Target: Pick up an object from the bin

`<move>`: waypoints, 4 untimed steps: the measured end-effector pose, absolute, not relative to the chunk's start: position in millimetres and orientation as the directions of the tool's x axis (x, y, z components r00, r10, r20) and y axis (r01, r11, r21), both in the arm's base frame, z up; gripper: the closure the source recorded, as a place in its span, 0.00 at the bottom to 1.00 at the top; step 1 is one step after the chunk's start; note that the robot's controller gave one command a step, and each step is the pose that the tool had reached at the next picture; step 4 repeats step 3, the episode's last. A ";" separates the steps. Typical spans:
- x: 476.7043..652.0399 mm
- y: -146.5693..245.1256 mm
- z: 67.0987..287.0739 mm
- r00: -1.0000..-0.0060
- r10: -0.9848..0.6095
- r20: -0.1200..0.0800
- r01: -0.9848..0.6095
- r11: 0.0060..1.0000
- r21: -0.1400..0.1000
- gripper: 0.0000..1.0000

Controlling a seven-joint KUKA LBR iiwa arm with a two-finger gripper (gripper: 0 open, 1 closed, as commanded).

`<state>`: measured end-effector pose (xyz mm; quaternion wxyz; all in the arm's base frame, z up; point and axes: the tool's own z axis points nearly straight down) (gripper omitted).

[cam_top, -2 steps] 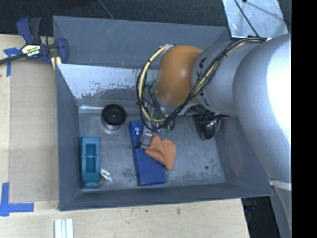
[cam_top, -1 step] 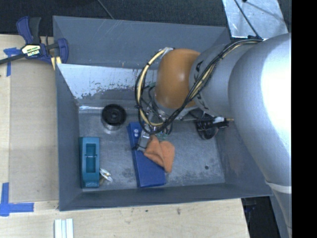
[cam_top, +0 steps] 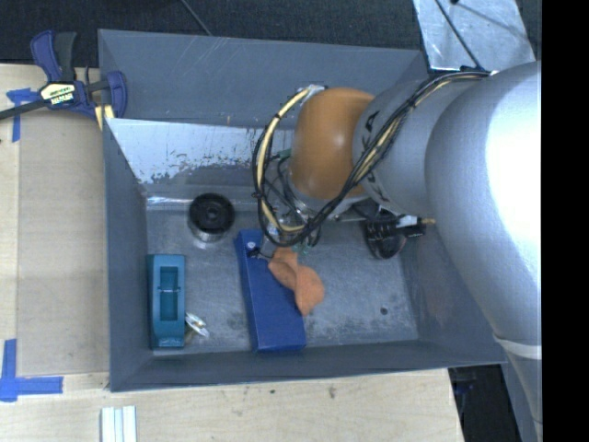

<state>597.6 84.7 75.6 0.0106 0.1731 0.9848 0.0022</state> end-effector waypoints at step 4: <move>596.6 84.6 86.7 -0.940 0.342 -0.010 0.342 0.940 0.005 1.00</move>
Offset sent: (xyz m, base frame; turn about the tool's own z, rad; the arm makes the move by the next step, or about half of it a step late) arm 0.0000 -0.0001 0.0345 -0.0001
